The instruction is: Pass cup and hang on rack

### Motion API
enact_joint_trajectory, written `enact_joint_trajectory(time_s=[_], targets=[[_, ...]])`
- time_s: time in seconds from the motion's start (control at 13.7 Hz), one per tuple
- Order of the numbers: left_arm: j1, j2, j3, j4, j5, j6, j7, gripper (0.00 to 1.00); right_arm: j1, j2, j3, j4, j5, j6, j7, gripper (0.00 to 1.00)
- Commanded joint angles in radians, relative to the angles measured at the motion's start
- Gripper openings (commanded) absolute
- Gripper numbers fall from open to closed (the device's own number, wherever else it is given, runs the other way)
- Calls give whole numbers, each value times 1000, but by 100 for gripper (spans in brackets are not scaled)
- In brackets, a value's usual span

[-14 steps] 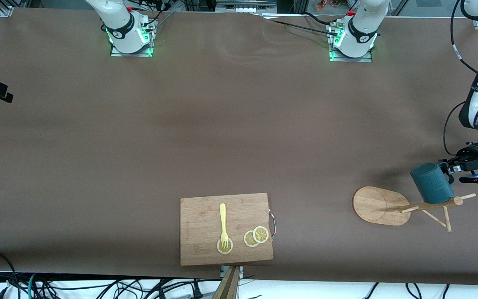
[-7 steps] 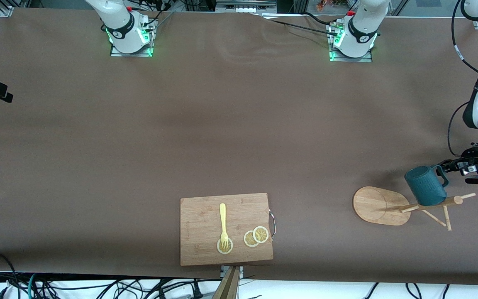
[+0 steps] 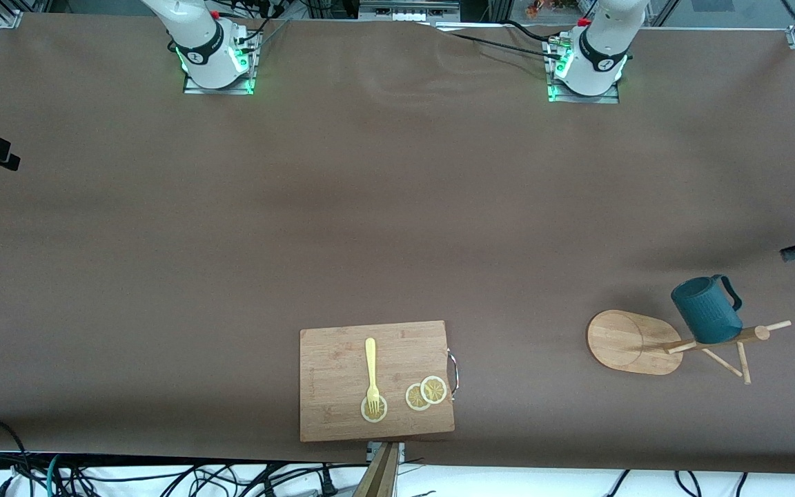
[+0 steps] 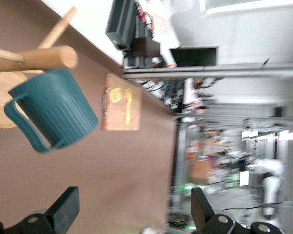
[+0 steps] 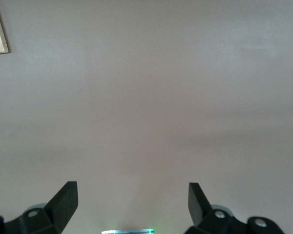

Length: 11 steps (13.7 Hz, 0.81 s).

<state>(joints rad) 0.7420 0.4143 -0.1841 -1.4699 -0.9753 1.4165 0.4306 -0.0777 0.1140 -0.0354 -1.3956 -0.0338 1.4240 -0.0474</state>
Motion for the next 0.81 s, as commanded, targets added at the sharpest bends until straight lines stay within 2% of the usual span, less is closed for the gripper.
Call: enact_joint_trajectory(time_s=[0.0, 0.15, 0.29, 0.44, 0.73], targets=[[-76, -217, 12, -69, 208, 41, -33, 100, -5, -10, 0, -5, 14, -5, -8, 100], [-114, -299, -29, -60, 367, 42, -145, 100, -5, -10, 0, -5, 14, -5, -8, 100], [-119, -348, -136, -52, 525, 61, -251, 100, -5, -10, 0, -5, 12, -5, -9, 100], [-127, -406, -211, -59, 659, 59, -363, 100, -5, -10, 0, -5, 12, -5, -9, 100], [-335, -443, -190, -82, 858, 68, -533, 100, -5, -10, 0, -5, 12, -5, -9, 100]])
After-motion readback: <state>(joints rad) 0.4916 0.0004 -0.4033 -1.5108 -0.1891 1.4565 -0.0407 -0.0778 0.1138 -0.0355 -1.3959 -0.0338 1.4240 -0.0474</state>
